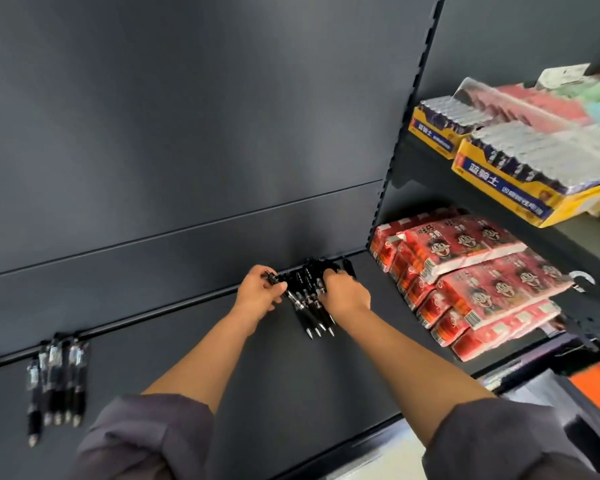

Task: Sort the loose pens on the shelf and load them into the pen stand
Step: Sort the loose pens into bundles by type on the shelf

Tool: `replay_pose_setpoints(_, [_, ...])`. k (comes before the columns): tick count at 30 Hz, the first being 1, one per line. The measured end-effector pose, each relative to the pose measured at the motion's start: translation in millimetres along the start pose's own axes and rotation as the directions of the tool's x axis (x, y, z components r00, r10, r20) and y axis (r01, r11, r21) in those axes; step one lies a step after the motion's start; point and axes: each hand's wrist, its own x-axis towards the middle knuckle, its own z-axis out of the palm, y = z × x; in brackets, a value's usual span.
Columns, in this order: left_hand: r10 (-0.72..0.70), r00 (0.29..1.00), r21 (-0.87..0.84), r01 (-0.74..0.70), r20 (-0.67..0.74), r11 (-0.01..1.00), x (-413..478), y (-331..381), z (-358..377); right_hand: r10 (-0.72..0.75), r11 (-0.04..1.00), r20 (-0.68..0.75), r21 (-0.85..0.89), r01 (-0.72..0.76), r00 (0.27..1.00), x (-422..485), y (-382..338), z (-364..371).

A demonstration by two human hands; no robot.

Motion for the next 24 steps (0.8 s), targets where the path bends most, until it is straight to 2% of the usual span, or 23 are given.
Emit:
replay_pose_setpoints(5, [-0.136,0.986,-0.065,0.130,-0.095,0.989,18.6,-10.6,17.3,-0.043,0.999,-0.018,-0.014,0.042,0.999,0.4,1.1,6.1])
replay_pose_setpoints(7, [-0.115,0.988,-0.067,0.109,-0.106,0.992,18.4,-16.4,23.7,-0.035,0.999,-0.022,-0.008,0.035,0.999,-0.1,1.0,5.8])
replay_pose_setpoints(12, [0.014,0.998,0.211,0.000,-0.067,0.977,13.9,-23.7,32.7,-0.040,0.999,-0.035,0.007,0.040,0.999,-1.8,1.3,4.6])
replay_pose_setpoints(16, [0.171,0.983,0.452,-0.185,0.071,0.872,10.0,-25.5,32.7,-0.079,0.997,-0.051,-0.012,0.079,0.996,-5.1,2.5,3.1])
replay_pose_setpoints(18, [0.161,0.973,0.559,-0.226,0.164,0.798,5.5,-27.3,33.9,-0.128,0.991,-0.043,-0.051,0.126,0.991,-7.5,1.9,3.6])
replay_pose_setpoints(20, [0.118,0.975,0.602,-0.211,0.190,0.770,-0.4,-28.6,35.1,-0.171,0.981,-0.003,-0.093,0.170,0.985,-9.3,0.4,4.6])
replay_pose_setpoints(24, [0.157,0.982,0.545,-0.190,0.107,0.817,-13.8,-25.1,28.5,-0.185,0.979,-0.021,-0.095,0.182,0.982,-12.3,-5.3,1.5])
